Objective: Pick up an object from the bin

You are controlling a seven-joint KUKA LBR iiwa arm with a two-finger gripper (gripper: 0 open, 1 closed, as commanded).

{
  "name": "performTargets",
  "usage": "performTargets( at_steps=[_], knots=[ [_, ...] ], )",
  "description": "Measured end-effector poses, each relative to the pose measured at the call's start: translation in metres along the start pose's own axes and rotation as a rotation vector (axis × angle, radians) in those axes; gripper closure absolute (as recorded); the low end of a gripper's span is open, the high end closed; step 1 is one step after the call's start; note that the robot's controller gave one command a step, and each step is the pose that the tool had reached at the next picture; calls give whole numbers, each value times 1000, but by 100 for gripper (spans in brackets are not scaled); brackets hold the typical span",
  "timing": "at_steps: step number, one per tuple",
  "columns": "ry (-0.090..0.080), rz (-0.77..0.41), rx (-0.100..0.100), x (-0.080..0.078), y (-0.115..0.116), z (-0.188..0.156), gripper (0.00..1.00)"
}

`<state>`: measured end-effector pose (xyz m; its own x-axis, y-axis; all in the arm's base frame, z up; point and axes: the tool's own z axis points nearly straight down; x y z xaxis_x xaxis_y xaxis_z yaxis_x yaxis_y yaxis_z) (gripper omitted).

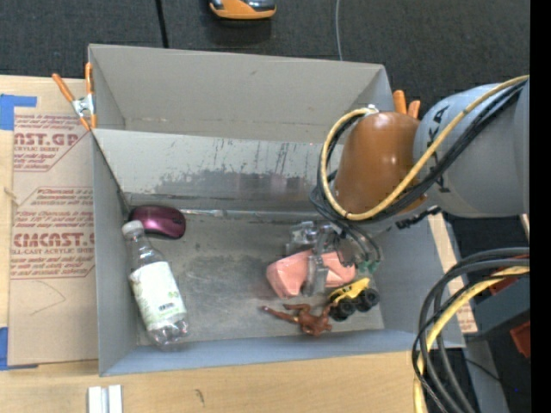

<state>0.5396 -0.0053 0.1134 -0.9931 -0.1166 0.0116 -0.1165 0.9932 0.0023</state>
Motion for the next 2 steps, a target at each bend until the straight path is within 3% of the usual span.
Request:
performTargets(
  at_steps=[1, 2],
  knots=[
    [-20, -75, 4, -22, -13, -9, 0],
    [-8, -169, 2, -39, -30, 43, 100]
  ],
)
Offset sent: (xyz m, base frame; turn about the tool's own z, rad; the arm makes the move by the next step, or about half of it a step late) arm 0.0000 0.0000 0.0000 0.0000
